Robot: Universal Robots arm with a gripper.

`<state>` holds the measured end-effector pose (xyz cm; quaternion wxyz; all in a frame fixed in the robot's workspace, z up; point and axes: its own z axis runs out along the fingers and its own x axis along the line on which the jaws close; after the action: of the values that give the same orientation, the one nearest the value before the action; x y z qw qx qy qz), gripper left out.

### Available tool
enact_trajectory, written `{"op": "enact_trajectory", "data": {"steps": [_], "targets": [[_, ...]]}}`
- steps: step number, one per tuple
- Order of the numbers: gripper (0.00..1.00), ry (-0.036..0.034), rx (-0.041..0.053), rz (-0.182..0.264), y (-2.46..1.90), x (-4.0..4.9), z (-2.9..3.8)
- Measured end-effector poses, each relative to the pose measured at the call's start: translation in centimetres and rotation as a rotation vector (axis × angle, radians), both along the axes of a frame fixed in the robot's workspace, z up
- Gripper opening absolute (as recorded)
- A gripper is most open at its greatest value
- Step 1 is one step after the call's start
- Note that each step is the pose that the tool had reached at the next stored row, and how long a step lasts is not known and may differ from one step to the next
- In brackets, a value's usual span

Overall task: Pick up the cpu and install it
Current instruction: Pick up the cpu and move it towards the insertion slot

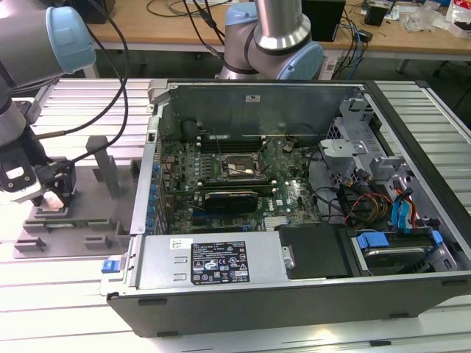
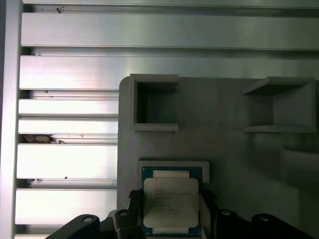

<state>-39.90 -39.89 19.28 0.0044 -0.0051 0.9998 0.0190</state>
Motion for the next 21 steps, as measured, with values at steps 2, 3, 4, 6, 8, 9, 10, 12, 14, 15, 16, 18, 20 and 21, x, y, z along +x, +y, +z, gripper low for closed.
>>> {"op": "enact_trajectory", "data": {"steps": [2, 3, 4, 6, 8, 9, 10, 12, 14, 15, 16, 18, 20, 21], "targets": [[0.54, 0.0009, 0.0, 0.0, 0.0, 0.0, 0.0], [0.54, 0.0013, 0.0, 0.0, 0.0, 0.0, 0.0], [0.54, 0.0018, 0.0, 0.0, 0.0, 0.0, 0.0], [0.54, 0.0025, 0.0001, 0.0, 0.0, 0.0, 0.0], [0.54, 0.0036, 0.0001, 0.0, 0.0, 0.0, -0.01], [0.54, 0.0041, 0.0, 0.0, 0.0, 0.0, 0.0], [0.62, 0.0047, 0.0, 0.0, 0.0, 0.0, 0.0], [0.62, 0.0059, 0.0, 0.0, 0.0, 0.0, 0.0], [0.62, 0.007, 0.0, 0.0, 0.0, 0.0, 0.0], [0.62, 0.0075, 0.0, 0.0, 0.0, 0.0, 0.0], [0.62, 0.0078, 0.0001, 0.0, 0.0, 0.01, -0.01], [0.62, 0.0078, 0.0, 0.0, 0.01, 0.0, 0.0], [0.62, 0.0078, 0.0, 0.0, 0.01, 0.0, 0.0], [0.62, 0.0077, -0.0001, -0.001, 0.06, -0.01, -0.01]]}}
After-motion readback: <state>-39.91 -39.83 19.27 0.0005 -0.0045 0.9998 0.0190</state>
